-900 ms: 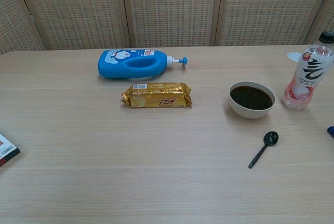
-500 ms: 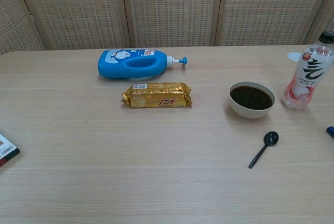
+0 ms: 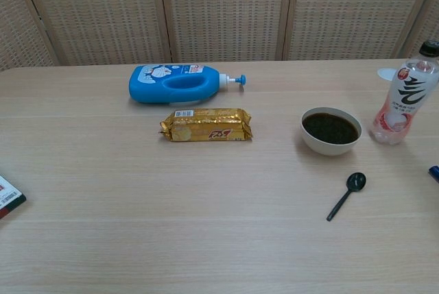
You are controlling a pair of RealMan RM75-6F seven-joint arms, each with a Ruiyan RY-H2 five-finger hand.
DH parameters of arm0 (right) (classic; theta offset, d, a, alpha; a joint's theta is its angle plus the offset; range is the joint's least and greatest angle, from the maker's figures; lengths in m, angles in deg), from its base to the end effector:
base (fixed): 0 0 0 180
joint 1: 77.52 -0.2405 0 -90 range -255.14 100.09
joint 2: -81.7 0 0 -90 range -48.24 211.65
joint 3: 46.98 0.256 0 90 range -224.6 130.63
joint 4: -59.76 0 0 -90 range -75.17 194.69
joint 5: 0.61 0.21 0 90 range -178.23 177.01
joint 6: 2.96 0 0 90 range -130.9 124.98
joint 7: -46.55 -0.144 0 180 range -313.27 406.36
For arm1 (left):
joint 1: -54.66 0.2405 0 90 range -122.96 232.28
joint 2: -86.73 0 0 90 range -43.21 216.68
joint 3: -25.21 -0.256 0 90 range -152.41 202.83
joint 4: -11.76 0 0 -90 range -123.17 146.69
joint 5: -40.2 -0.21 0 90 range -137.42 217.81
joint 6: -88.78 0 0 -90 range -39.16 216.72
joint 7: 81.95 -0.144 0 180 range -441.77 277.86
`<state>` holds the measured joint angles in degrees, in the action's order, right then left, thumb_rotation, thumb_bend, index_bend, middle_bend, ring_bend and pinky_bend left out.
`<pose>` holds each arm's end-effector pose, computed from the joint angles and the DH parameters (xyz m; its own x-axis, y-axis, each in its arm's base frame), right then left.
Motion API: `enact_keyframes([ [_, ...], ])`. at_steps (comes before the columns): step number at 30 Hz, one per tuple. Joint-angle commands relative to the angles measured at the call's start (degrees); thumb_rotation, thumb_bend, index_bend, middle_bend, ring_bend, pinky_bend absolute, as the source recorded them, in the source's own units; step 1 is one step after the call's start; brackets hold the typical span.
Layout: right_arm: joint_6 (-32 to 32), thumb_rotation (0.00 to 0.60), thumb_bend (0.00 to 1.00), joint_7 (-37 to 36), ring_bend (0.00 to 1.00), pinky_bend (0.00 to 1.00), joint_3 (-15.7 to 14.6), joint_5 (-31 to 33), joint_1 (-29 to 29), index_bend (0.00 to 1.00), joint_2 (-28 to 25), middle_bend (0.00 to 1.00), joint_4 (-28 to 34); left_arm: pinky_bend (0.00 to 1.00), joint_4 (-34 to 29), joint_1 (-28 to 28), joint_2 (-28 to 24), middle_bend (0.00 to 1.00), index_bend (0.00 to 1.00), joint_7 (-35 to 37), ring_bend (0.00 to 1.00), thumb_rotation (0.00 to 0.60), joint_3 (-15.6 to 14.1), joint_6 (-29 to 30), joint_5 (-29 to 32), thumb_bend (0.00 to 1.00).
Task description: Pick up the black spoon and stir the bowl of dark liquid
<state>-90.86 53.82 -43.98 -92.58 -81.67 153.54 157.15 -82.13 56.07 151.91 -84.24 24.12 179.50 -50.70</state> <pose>-0.2643 -0.1743 0.1153 0.3085 0.0428 0.9503 -0.9442 -0.1074 0.3114 -0.3091 0.1324 0.1502 0.3938 0.0155 0.9191 0.9191 0.0080 -0.3940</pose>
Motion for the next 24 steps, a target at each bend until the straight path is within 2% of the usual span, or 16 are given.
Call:
enact_keyframes([
  [1, 2.3, 0.600, 0.37, -1.0, 0.10, 0.19, 0.1, -2.3, -2.5, 0.20, -0.2, 0.22, 0.5, 0.00, 0.1, -0.1, 0.0, 0.00, 0.00, 0.0, 0.00, 0.600, 0.0, -0.2, 0.0, 0.29],
  [4, 6.5, 0.600, 0.37, -1.3, 0.18, 0.30, 0.6, -4.2, -6.1, 0.22, -0.5, 0.29, 2.1, 0.00, 0.2, -0.1, -0.1, 0.00, 0.00, 0.0, 0.00, 0.600, 0.1, -0.3, 0.3, 0.29],
  [8, 12.1, 0.600, 0.37, -1.8, 0.24, 0.34, 1.4, -4.6, -10.4, 0.26, -0.7, 0.36, 3.5, 0.00, 0.6, -0.2, -0.1, 0.00, 0.00, 0.2, 0.00, 0.600, 0.2, -0.6, 0.8, 0.29],
  [11, 16.2, 0.600, 0.37, -2.3, 0.31, 0.43, 2.2, -3.9, -13.6, 0.29, 0.0, 0.41, 4.0, 0.00, 1.0, -0.2, -0.1, 0.00, 0.00, 0.4, 0.00, 0.600, 0.3, -0.9, 1.1, 0.29],
  [19, 27.0, 0.600, 0.37, -0.4, 0.61, 0.71, 3.2, -1.7, -21.5, 0.39, 2.9, 0.65, 1.7, 0.00, 1.8, -0.7, -0.6, 0.00, 0.00, 0.7, 0.00, 0.600, 1.0, -1.3, 2.0, 0.29],
  [24, 31.9, 0.600, 0.37, 0.7, 0.75, 0.80, 3.1, 0.3, -24.9, 0.46, 5.2, 0.77, -0.8, 0.00, 1.9, -1.0, -0.9, 0.00, 0.00, 0.6, 0.00, 0.600, 1.3, -1.3, 2.1, 0.29],
])
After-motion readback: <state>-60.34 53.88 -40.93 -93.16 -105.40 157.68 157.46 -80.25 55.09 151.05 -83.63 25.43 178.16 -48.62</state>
